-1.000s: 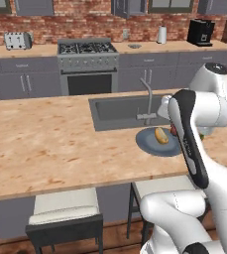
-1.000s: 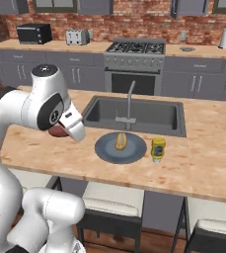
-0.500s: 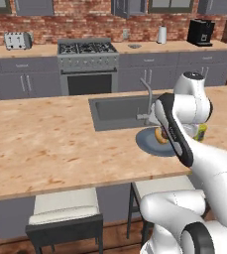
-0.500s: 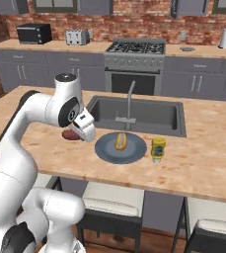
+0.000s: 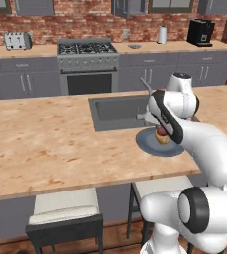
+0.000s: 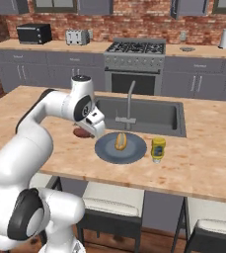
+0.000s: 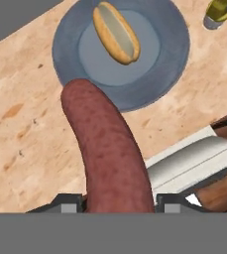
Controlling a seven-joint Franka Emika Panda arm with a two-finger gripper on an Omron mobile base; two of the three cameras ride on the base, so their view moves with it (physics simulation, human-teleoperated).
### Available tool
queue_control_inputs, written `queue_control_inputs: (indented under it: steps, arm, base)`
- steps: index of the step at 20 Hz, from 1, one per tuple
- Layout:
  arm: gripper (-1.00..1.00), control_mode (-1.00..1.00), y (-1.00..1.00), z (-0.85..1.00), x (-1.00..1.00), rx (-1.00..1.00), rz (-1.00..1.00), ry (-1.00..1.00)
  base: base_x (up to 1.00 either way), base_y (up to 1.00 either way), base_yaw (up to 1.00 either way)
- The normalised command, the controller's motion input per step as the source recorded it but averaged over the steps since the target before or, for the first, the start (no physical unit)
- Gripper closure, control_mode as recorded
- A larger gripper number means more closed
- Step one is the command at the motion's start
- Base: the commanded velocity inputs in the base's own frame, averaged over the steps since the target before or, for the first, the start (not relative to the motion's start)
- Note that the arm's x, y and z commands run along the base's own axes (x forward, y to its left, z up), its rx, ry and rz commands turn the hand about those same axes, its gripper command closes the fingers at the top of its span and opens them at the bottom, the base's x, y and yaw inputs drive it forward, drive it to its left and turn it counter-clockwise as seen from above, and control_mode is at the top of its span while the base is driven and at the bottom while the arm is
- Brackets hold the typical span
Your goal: Move the hot dog bun to the plate on the dining table and place the condiment next to that plate. Then navigate to the fridge and take the sausage and place it on the plate as well.
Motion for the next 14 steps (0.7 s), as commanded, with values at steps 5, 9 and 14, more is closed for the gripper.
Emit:
queue_control_inputs:
  steps: [5,9,14]
  arm:
    - [1.00,-1.00,-0.22,-0.26,0.44,0.00,0.05,0.02]
    - [1.00,-1.00,-0.15,-0.36,0.46,0.00,0.06,0.03]
    - [1.00,-1.00,-0.10,-0.40,0.43,0.00,0.07,0.05]
  base:
    - [0.00,0.00,0.00]
    - [0.00,0.00,0.00]
    - [0.00,0.00,0.00]
